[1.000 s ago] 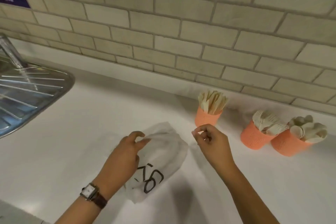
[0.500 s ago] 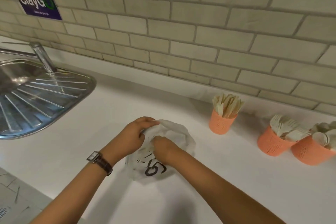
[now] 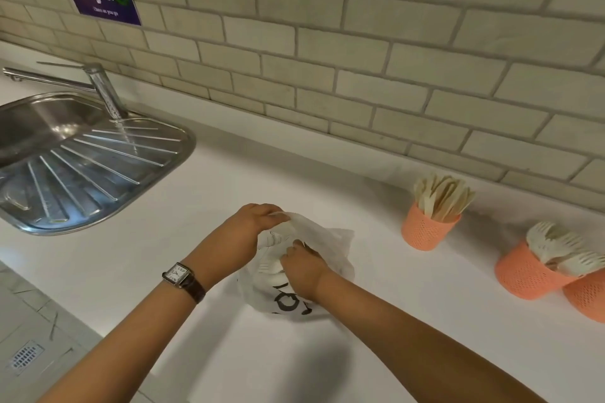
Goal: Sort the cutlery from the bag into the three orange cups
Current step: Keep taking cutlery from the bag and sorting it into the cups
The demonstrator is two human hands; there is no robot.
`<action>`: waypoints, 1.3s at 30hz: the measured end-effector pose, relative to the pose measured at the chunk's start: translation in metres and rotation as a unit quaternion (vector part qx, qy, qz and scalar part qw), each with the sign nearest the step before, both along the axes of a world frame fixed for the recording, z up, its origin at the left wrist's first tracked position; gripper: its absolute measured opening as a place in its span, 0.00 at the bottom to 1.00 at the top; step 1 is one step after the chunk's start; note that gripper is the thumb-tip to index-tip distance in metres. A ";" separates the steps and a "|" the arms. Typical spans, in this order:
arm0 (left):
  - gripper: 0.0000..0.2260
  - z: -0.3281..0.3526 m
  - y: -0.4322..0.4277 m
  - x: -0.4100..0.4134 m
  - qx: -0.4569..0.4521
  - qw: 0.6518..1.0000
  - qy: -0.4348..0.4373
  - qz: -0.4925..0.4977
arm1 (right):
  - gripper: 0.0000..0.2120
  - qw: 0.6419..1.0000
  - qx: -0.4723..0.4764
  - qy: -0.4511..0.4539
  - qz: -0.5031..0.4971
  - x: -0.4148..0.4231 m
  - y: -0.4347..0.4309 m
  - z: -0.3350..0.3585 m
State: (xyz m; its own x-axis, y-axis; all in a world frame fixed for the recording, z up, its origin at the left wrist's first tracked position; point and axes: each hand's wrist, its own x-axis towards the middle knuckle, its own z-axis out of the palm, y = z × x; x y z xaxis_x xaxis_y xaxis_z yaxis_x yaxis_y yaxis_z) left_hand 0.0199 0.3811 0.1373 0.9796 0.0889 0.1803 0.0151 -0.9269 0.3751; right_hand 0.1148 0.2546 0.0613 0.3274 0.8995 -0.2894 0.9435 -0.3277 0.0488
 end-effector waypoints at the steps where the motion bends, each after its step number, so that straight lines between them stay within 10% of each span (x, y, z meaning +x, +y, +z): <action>1: 0.32 0.000 0.000 -0.001 0.006 1.000 0.006 0.002 | 0.14 1.000 -0.015 -0.017 0.000 -0.002 0.003 0.002; 14: 0.37 -0.003 -0.022 0.012 -0.062 0.997 0.041 -0.002 | 0.04 0.977 -0.056 -0.169 0.121 -0.062 -0.026 0.074; 20: 0.34 -0.002 -0.021 0.008 -0.067 0.996 -0.018 0.053 | 0.10 0.961 0.252 -0.057 -0.101 -0.027 -0.108 0.079; 24: 0.24 -0.006 -0.048 0.004 -0.092 0.995 0.025 0.037 | 0.13 0.822 0.396 0.211 -0.350 -0.013 -0.174 0.081; 33: 0.13 -0.010 -0.143 0.015 -0.248 0.966 -0.016 -0.075 | 0.05 0.506 0.561 0.403 -0.516 -0.044 -0.226 0.075; 39: 0.11 -0.003 -0.222 0.033 -0.419 0.901 0.044 -0.102 | 0.01 0.447 0.615 0.363 -0.539 -0.058 -0.260 0.078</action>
State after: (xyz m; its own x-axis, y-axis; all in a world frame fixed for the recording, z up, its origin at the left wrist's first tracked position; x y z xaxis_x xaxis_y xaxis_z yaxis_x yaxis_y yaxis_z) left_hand 0.0527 0.1587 0.1343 0.9982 -0.0258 0.0537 -0.0591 -0.3065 0.9500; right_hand 0.0566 -0.0052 0.1396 0.9835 -0.0430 -0.1754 -0.1742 0.0313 -0.9842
